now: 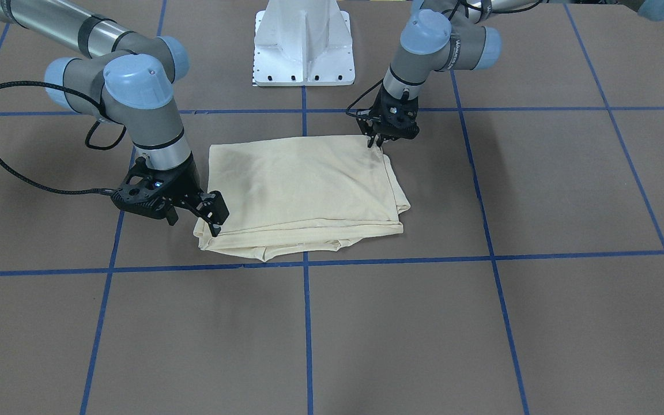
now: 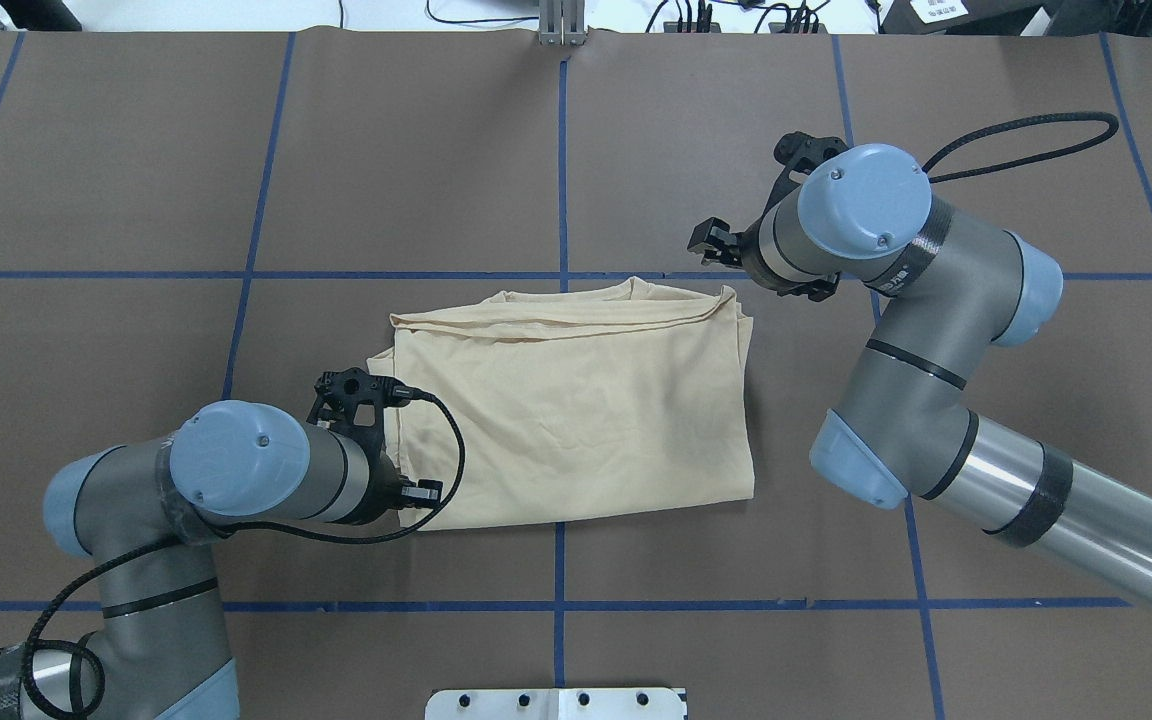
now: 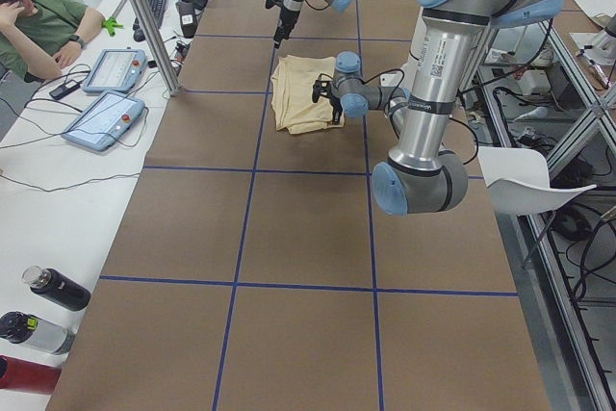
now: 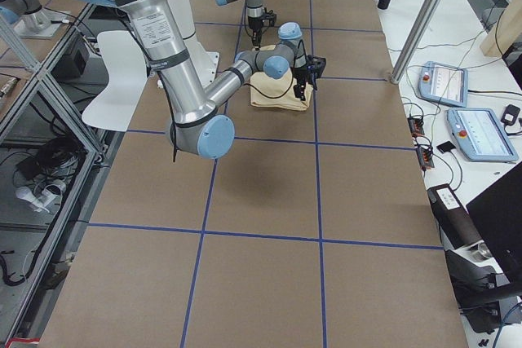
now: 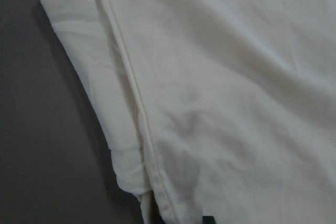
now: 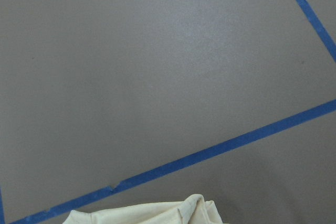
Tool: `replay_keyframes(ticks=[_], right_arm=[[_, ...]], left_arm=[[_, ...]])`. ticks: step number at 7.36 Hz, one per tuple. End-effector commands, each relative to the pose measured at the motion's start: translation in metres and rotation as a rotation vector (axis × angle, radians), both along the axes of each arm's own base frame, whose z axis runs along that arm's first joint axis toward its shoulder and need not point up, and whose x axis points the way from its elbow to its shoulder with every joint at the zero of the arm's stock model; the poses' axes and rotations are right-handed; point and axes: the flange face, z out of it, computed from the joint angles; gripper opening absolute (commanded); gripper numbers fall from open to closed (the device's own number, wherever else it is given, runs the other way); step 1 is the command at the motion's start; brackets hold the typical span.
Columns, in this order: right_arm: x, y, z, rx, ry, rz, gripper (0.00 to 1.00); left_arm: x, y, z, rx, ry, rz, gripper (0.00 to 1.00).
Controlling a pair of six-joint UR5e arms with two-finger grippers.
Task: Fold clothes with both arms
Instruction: 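Grasp the shirt's side edge with the left gripper and drag it farther from the robot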
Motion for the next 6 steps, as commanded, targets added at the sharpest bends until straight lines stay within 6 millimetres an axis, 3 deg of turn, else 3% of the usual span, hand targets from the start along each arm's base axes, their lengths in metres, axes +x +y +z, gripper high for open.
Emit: replay_keyframes(ticks=[1, 3, 4, 6], right_arm=[[-0.001, 0.001, 0.001, 0.000, 0.002, 0.000, 1.00], [-0.001, 0.001, 0.002, -0.002, 0.004, 0.000, 1.00], [-0.003, 0.000, 0.003, -0.001, 0.006, -0.001, 1.00], [-0.005, 0.002, 0.002, 0.000, 0.005, -0.004, 1.00]], left_arm=[[-0.006, 0.002, 0.012, -0.004, -0.020, -0.003, 0.00], [-0.013, -0.006, 0.018, 0.007, -0.036, -0.006, 0.00], [-0.029, -0.036, 0.025, 0.091, -0.068, 0.004, 0.00], [-0.068, -0.136, 0.073, 0.203, -0.211, -0.041, 0.00]])
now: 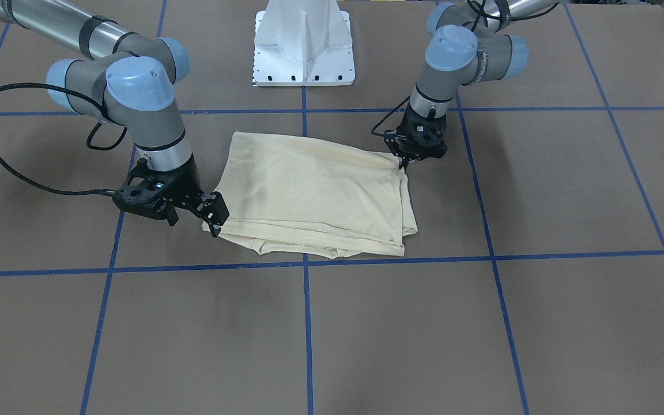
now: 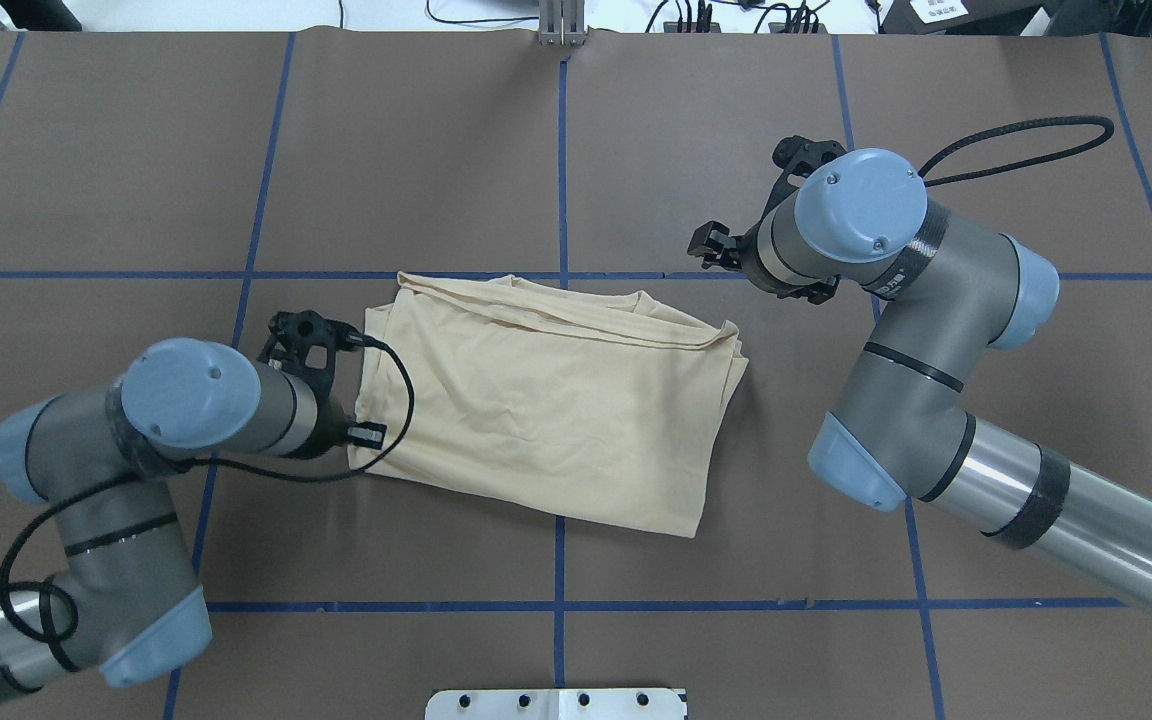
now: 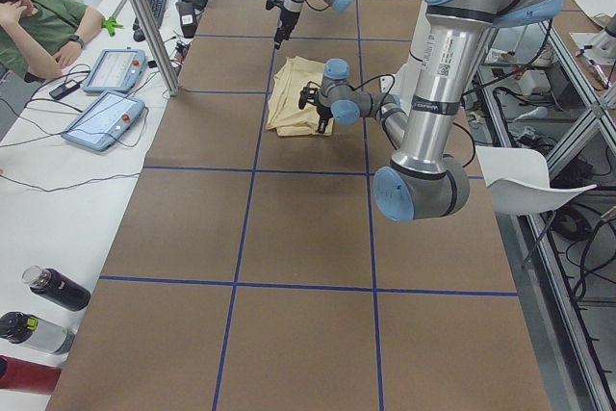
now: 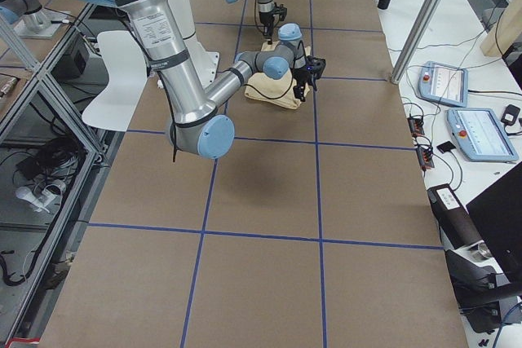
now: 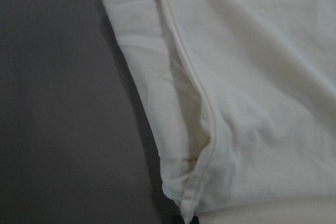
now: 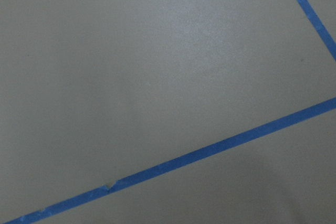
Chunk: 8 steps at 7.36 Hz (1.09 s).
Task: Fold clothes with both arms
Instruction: 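Grasp the shirt's side edge with the left gripper and drag it farther from the robot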
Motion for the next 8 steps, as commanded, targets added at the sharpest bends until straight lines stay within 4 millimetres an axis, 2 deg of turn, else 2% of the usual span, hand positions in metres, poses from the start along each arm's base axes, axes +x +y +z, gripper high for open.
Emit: replay_keyframes(ticks=[1, 2, 3, 4, 5, 6, 7, 8], right_arm=[[-0.002, 0.001, -0.002, 0.002, -0.002, -0.001, 1.00], [-0.003, 0.001, -0.003, 0.004, -0.003, -0.002, 1.00], [-0.005, 0.002, -0.004, 0.004, -0.004, -0.003, 1.00], [-0.005, 0.002, -0.004, 0.004, -0.004, -0.003, 1.00], [-0.005, 0.002, -0.005, 0.005, -0.005, -0.003, 1.00], [-0.006, 0.003, -0.006, 0.006, -0.006, -0.004, 1.00], [-0.008, 0.001, -0.020, 0.011, -0.022, 0.005, 1.00], [-0.021, -0.006, -0.044, 0.006, -0.042, 0.014, 1.00]], left_arm=[[-0.045, -0.146, 0.013, 0.155, -0.143, -0.058, 0.00], [-0.051, -0.202, 0.020, 0.155, -0.189, -0.089, 0.00], [-0.034, -0.249, 0.004, 0.152, -0.212, -0.121, 0.00], [-0.013, -0.279, -0.013, 0.173, -0.214, -0.145, 0.00], [-0.022, -0.287, -0.017, 0.217, -0.186, -0.150, 0.00], [-0.029, -0.284, -0.006, 0.280, -0.177, -0.117, 0.99], [-0.044, -0.281, -0.012, 0.326, -0.156, -0.105, 1.00], [-0.055, -0.265, -0.020, 0.306, -0.077, -0.039, 1.00]])
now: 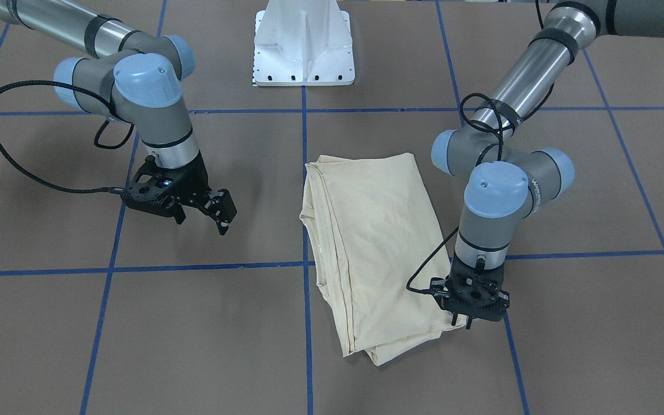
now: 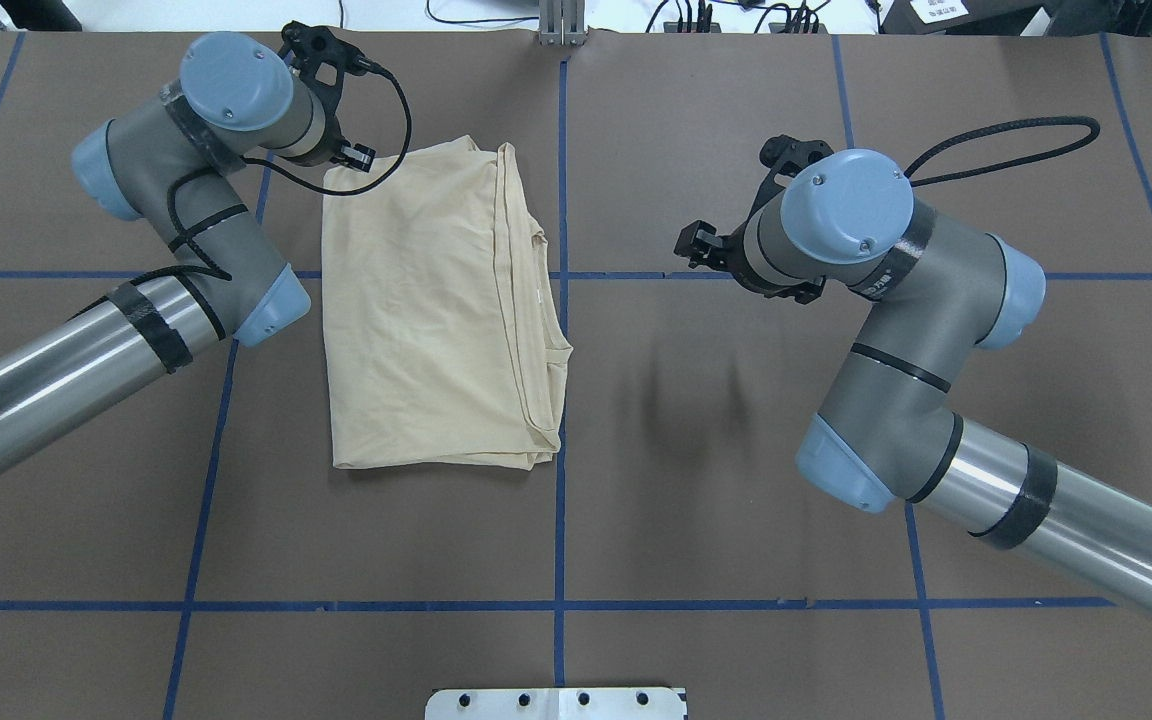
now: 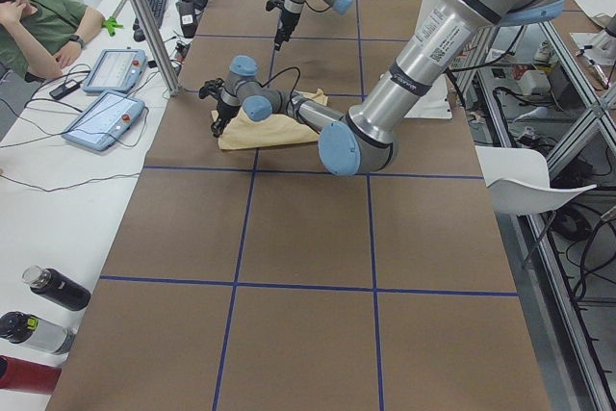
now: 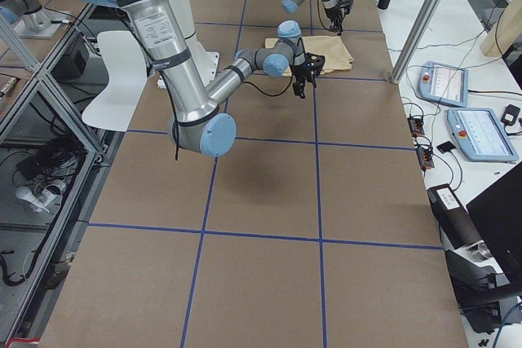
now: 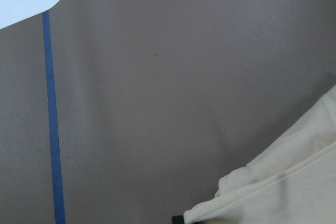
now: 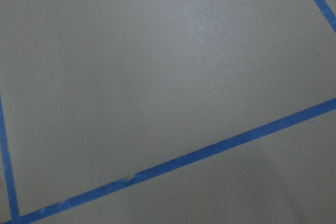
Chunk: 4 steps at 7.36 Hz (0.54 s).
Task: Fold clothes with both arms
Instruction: 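Move the right gripper across to the shirt's side edge nearest it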
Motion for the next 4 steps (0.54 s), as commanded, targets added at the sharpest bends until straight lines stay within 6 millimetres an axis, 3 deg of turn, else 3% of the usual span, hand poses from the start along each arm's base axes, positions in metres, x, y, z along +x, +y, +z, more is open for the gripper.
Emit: replay_keyframes(ticks=[1, 2, 4], right_arm=[[-0.039, -0.009, -0.045, -0.039, -0.048, 0.029, 1.00], [-0.070, -0.011, -0.068, -0.038, -0.052, 0.025, 1.00], [-0.133, -0.006, -0.103, -0.048, -0.035, 0.008, 1.00]], left_arm=[[-0.034, 0.041, -0.006, 0.001, 0.121, 0.125, 1.00], [-0.047, 0.059, -0.018, 0.020, 0.154, 0.126, 1.00], [-0.047, 0.063, -0.021, 0.011, 0.168, 0.120, 1.00]])
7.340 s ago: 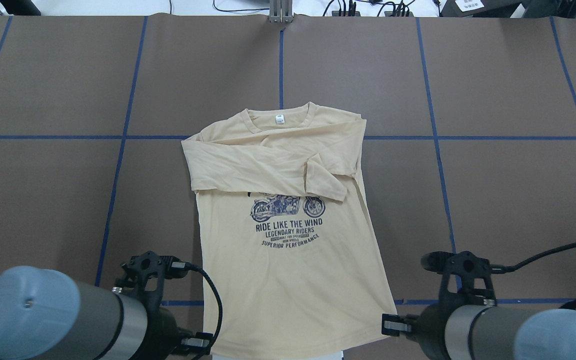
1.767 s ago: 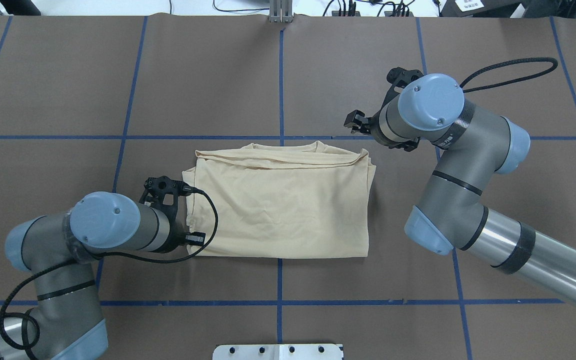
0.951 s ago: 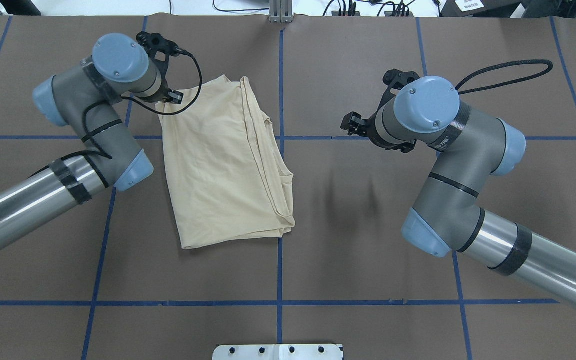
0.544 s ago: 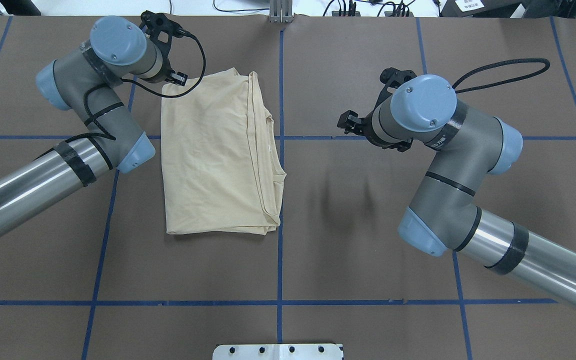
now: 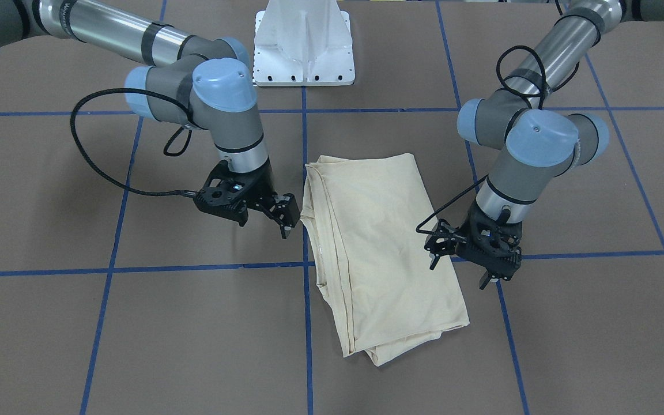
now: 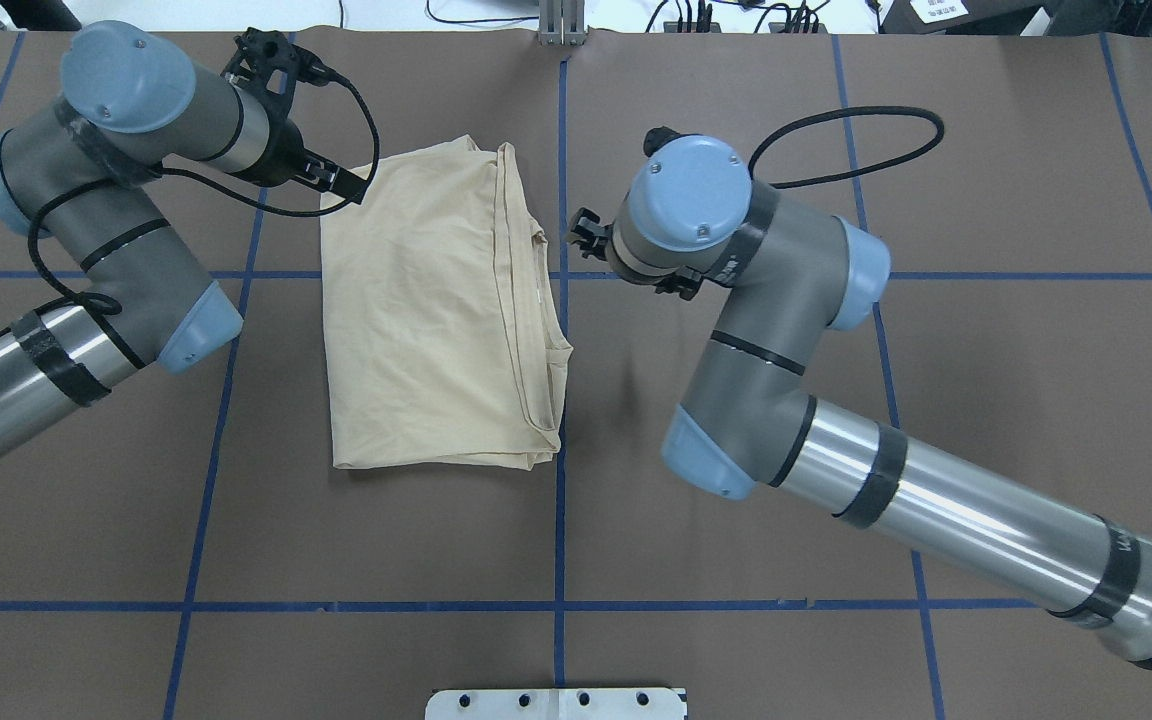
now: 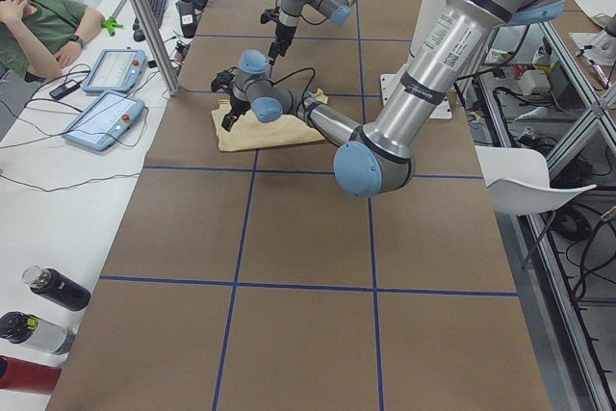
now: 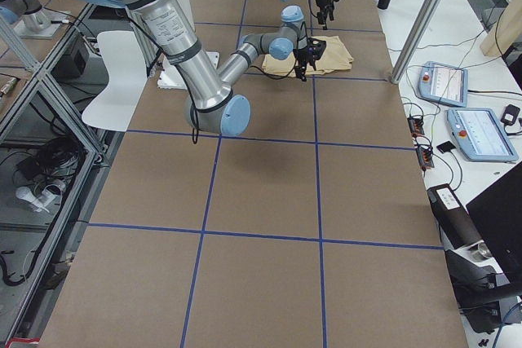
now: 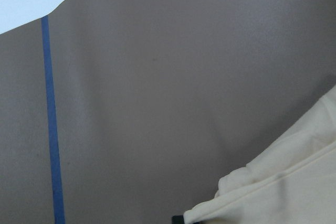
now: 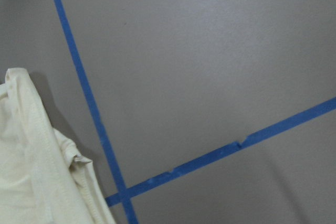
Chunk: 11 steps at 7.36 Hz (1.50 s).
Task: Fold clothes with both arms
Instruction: 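Move the right gripper across to the shirt's side edge nearest it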
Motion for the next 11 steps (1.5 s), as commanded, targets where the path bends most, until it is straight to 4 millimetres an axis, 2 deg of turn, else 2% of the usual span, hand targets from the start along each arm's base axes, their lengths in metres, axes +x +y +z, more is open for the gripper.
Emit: replay_keyframes(ticks=[1, 2, 3, 4, 6, 8, 11], right_arm=[[-0.071, 0.004, -0.038, 0.046, 0.058, -0.055, 1.00], [-0.085, 0.000, -0.049, 0.084, 0.128, -0.118, 1.00], [-0.090, -0.003, -0.059, 0.138, 0.216, -0.213, 1.00], [-0.097, -0.007, -0.061, 0.156, 0.264, -0.262, 1.00], [-0.125, -0.006, -0.070, 0.257, 0.344, -0.412, 0.99], [-0.137, -0.002, -0.056, 0.319, 0.400, -0.516, 0.99], [-0.142, -0.005, -0.042, 0.339, 0.437, -0.566, 0.99]], left_arm=[[-0.002, 0.006, -0.002, -0.004, 0.013, 0.002, 1.00], [-0.002, 0.006, -0.002, -0.004, 0.014, 0.003, 1.00], [-0.001, 0.009, -0.001, -0.013, 0.021, 0.021, 1.00], [0.000, 0.011, -0.002, -0.017, 0.028, 0.034, 1.00], [0.001, 0.014, -0.003, -0.033, 0.050, 0.075, 1.00], [-0.001, 0.016, -0.006, -0.031, 0.058, 0.091, 1.00], [-0.001, 0.016, -0.006, -0.031, 0.060, 0.098, 1.00]])
